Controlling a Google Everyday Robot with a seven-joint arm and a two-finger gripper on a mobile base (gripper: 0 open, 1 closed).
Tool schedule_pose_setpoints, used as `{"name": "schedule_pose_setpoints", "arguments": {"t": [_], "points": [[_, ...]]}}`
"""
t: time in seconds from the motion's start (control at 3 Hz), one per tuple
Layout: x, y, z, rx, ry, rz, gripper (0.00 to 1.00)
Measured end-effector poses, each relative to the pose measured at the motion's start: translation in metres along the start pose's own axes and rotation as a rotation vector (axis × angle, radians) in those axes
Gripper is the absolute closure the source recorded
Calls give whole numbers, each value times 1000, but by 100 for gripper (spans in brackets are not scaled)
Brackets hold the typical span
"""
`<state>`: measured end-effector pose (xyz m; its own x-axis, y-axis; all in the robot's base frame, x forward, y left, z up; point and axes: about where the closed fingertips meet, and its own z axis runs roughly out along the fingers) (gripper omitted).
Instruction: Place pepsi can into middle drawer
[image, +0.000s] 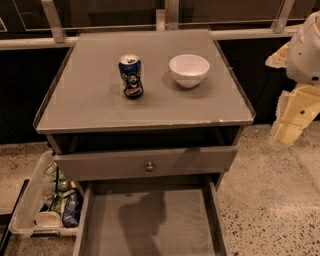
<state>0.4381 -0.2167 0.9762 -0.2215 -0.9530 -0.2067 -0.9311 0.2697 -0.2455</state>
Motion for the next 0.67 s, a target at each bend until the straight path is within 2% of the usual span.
{"name": "schedule_pose_setpoints", "arguments": {"t": [0.67], "points": [[-7,-5,-3,7,-16,0,0]]}}
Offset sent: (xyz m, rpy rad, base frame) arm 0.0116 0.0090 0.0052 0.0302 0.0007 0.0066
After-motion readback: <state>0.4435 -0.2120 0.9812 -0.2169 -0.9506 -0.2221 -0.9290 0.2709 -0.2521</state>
